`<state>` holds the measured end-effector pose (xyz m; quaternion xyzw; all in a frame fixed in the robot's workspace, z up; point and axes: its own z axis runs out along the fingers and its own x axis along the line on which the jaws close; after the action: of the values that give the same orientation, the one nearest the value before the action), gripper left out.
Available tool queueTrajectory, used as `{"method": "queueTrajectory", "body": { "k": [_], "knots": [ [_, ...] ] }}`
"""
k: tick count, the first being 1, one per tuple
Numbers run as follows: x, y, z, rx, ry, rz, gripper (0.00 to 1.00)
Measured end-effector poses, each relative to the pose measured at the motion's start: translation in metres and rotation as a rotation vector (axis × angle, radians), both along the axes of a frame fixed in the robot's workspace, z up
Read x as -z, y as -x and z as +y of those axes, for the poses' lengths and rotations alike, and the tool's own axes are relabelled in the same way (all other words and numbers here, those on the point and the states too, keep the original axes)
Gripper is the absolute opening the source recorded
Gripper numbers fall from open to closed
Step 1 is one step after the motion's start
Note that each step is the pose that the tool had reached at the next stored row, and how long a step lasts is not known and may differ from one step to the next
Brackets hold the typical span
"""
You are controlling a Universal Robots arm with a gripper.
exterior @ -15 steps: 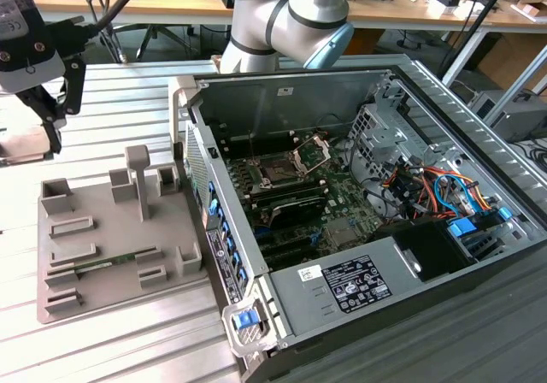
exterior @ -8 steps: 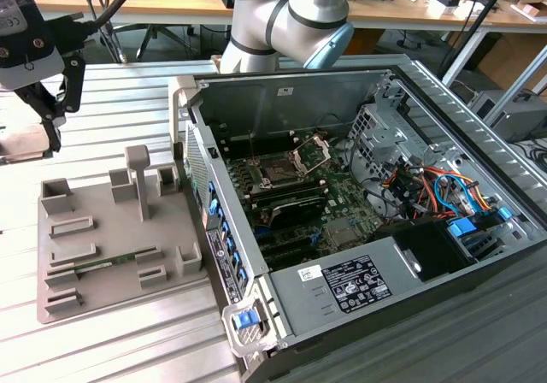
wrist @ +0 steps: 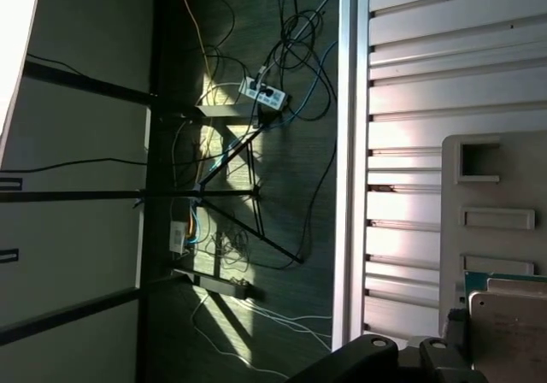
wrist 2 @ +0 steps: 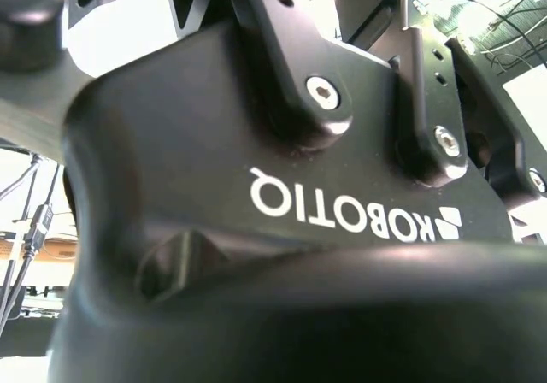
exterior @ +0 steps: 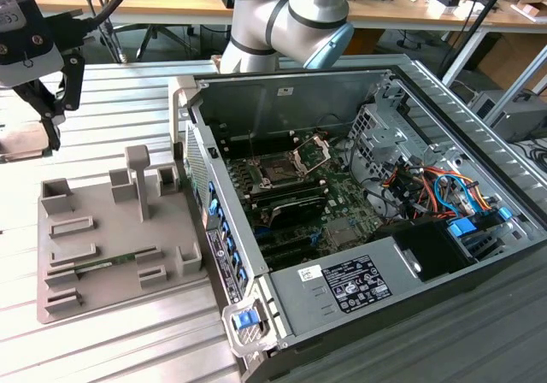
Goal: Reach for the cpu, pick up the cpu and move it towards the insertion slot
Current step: 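Pick up the cpu and move it towards the insertion slot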
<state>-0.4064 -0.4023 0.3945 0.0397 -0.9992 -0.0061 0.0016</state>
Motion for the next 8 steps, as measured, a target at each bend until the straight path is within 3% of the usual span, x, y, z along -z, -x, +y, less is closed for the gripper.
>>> {"method": "queueTrajectory", "body": {
  "k": [8],
  "knots": [
    [-0.0018, -0.0001, 0.0000, 0.000, 0.0000, 0.0001, 0.55]
  ]
}}
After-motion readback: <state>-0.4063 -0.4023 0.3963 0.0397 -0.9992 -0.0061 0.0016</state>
